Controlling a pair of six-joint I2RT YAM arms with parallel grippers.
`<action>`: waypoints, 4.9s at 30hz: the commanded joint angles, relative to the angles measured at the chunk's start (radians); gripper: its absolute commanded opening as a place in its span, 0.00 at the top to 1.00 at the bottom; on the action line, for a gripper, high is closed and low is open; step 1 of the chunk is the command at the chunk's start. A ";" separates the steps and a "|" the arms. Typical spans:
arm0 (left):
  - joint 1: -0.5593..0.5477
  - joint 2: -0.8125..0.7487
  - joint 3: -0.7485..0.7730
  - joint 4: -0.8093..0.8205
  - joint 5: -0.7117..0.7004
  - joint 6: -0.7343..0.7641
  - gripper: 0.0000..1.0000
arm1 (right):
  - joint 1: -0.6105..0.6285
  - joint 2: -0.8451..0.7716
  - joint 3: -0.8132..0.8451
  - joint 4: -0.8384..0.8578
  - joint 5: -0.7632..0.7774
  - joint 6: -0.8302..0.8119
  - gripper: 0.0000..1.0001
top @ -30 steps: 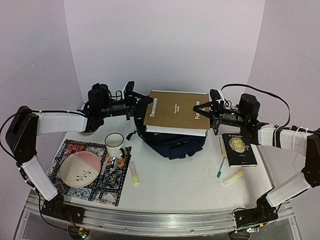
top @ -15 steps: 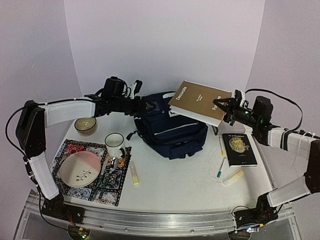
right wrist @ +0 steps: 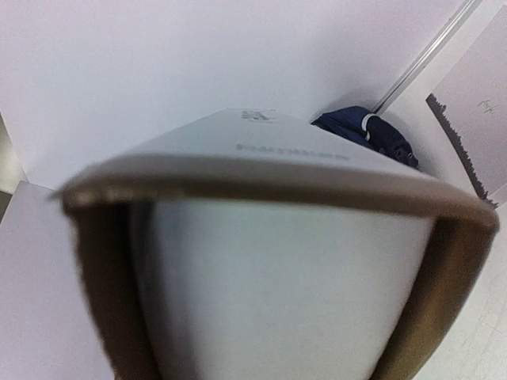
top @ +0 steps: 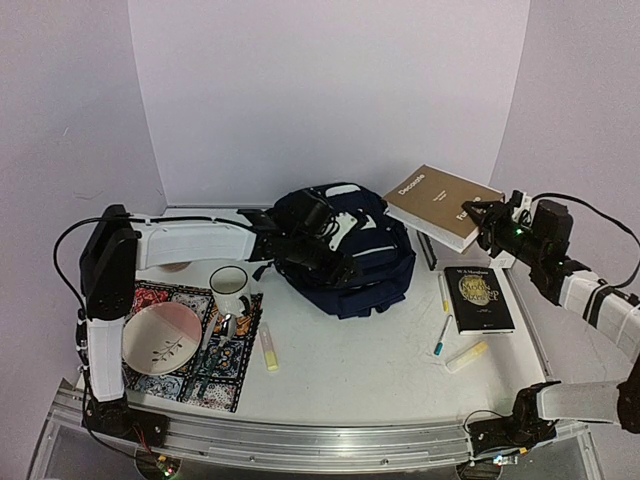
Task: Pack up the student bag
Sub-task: Pick up the largest pocket of the bag from the student bag, then place the book in the largest pocket of the bag.
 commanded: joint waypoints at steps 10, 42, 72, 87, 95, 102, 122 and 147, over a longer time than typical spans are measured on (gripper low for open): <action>-0.024 0.229 0.243 -0.048 -0.160 0.133 0.35 | -0.002 -0.111 -0.046 -0.062 0.067 -0.039 0.76; -0.003 0.122 0.481 -0.133 -0.442 0.033 1.00 | 0.012 -0.318 -0.181 -0.200 -0.029 0.004 0.76; -0.006 -0.077 0.474 -0.168 -0.158 -0.192 1.00 | 0.321 0.056 -0.066 0.143 0.167 0.175 0.73; -0.015 -0.074 0.556 -0.168 0.063 -0.259 1.00 | 0.432 0.305 0.089 0.178 0.329 0.186 0.76; -0.021 -0.085 0.558 -0.165 0.103 -0.247 1.00 | 0.485 0.507 0.262 0.131 0.393 0.160 0.75; -0.023 -0.100 0.524 -0.163 0.119 -0.205 1.00 | 0.520 0.672 0.402 0.092 0.429 0.160 0.70; -0.002 -0.138 0.389 -0.137 -0.144 -0.141 1.00 | 0.546 0.713 0.507 -0.155 0.353 -0.007 0.22; 0.087 -0.142 0.171 -0.030 -0.038 -0.088 1.00 | 0.527 0.314 0.396 -0.683 0.579 -0.427 0.02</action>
